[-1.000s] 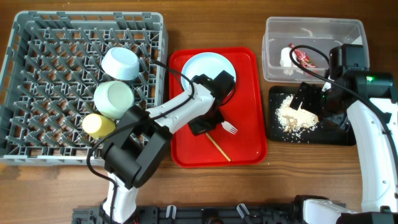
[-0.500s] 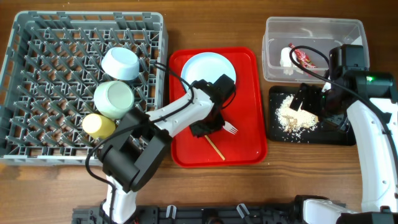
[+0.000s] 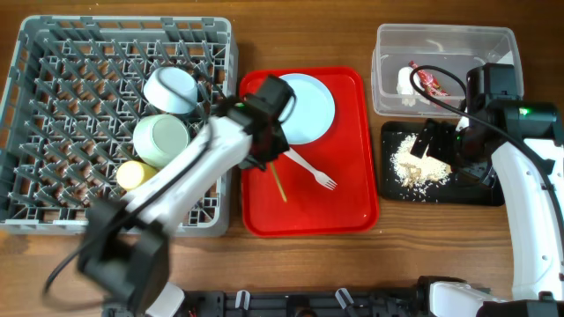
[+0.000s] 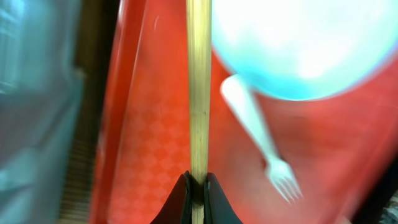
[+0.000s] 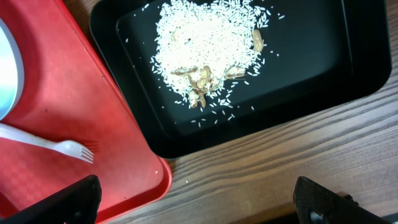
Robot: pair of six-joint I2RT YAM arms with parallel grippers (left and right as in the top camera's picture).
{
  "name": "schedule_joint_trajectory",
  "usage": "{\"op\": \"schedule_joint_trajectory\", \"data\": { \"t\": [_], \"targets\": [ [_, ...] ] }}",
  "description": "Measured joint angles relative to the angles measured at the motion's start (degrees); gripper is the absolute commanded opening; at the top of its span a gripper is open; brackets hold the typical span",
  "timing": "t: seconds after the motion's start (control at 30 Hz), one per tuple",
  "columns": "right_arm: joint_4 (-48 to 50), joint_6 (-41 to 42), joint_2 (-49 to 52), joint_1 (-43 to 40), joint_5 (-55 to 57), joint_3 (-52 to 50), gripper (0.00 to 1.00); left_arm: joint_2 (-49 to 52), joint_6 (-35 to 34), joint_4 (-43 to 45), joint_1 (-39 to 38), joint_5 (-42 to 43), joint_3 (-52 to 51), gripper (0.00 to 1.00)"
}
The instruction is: Sort waste into correct bins and load items into the dishwasher rack
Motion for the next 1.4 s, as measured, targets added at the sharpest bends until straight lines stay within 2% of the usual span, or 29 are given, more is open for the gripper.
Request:
{"op": "schedule_joint_trajectory", "data": {
  "t": [0.03, 0.1, 0.17, 0.23, 0.33, 0.47, 0.5, 0.53, 0.57, 0.63, 0.7, 0.8, 0.93, 1.03, 1.13, 1.23, 1.33, 1.4],
  "targets": [
    [0.00, 0.00, 0.00, 0.00, 0.00, 0.00, 1.00, -6.47, 5.73, 0.35, 2.03, -1.01, 0.04, 0.04],
    [0.00, 0.00, 0.00, 0.00, 0.00, 0.00, 1.00, -11.28, 13.38, 0.63, 5.05, -1.77, 0.11, 0.04],
    [0.00, 0.00, 0.00, 0.00, 0.02, 0.00, 1.00, -13.73, 25.66, 0.70, 9.79, -2.84, 0.13, 0.04],
    [-0.04, 0.00, 0.00, 0.00, 0.00, 0.00, 1.00, -13.18, 31.19, 2.14, 12.83, -4.20, 0.13, 0.04],
    [0.00, 0.00, 0.00, 0.00, 0.02, 0.00, 1.00, -9.79, 34.47, 5.31, 17.33, -5.66, 0.13, 0.04],
    [-0.02, 0.00, 0.00, 0.00, 0.02, 0.00, 1.00, -4.81, 35.41, 6.60, 20.26, -6.99, 0.13, 0.04],
    [-0.02, 0.00, 0.00, 0.00, 0.02, 0.00, 1.00, -3.98, 35.41, 6.71, 20.46, -6.99, 0.13, 0.17],
    [-0.02, 0.00, 0.00, 0.00, 0.00, 0.00, 1.00, -3.34, 35.54, 6.71, 20.46, -6.99, 0.13, 0.39],
    [-0.02, 0.00, 0.00, 0.00, 0.00, 0.00, 1.00, -2.73, 35.63, 6.73, 20.44, -6.97, 0.13, 0.53],
    [-0.02, 0.00, 0.00, 0.00, 0.00, 0.00, 1.00, -1.95, 36.15, 6.75, 20.46, -7.02, 0.13, 0.69],
    [-0.02, 0.00, 0.00, 0.00, 0.00, 0.00, 1.00, -1.79, 36.48, 6.78, 20.46, -7.04, 0.13, 0.68],
    [-0.02, 0.00, 0.00, 0.00, 0.00, 0.00, 1.00, -1.79, 35.39, 6.08, 20.31, -5.90, 0.13, 0.71],
    [0.00, 0.00, 0.00, 0.00, 0.00, 0.00, 1.00, -1.79, 29.03, 5.29, 15.34, 3.08, 0.13, 0.74],
    [0.00, 0.00, 0.00, 0.00, 0.00, 0.00, 1.00, -1.68, 18.47, 6.32, 6.38, 6.38, 0.13, 0.75],
    [-0.02, 0.00, 0.00, 0.00, 0.00, 0.00, 1.00, 2.27, 2.78, 7.91, -3.34, 2.64, 0.13, 0.77],
    [0.02, 0.00, 0.00, 0.00, 0.00, 0.00, 1.00, 9.60, -5.42, 13.20, -9.03, 0.46, 0.13, 0.72],
    [0.17, -0.04, 0.00, 0.00, 0.00, 0.00, 1.00, 13.66, -8.94, 16.92, -11.45, -0.79, 0.11, 0.70],
    [0.26, -0.17, 0.00, 0.00, 0.00, 0.00, 1.00, 16.11, -10.01, 17.11, -12.74, -2.38, 0.11, 0.59]
  ]
}}
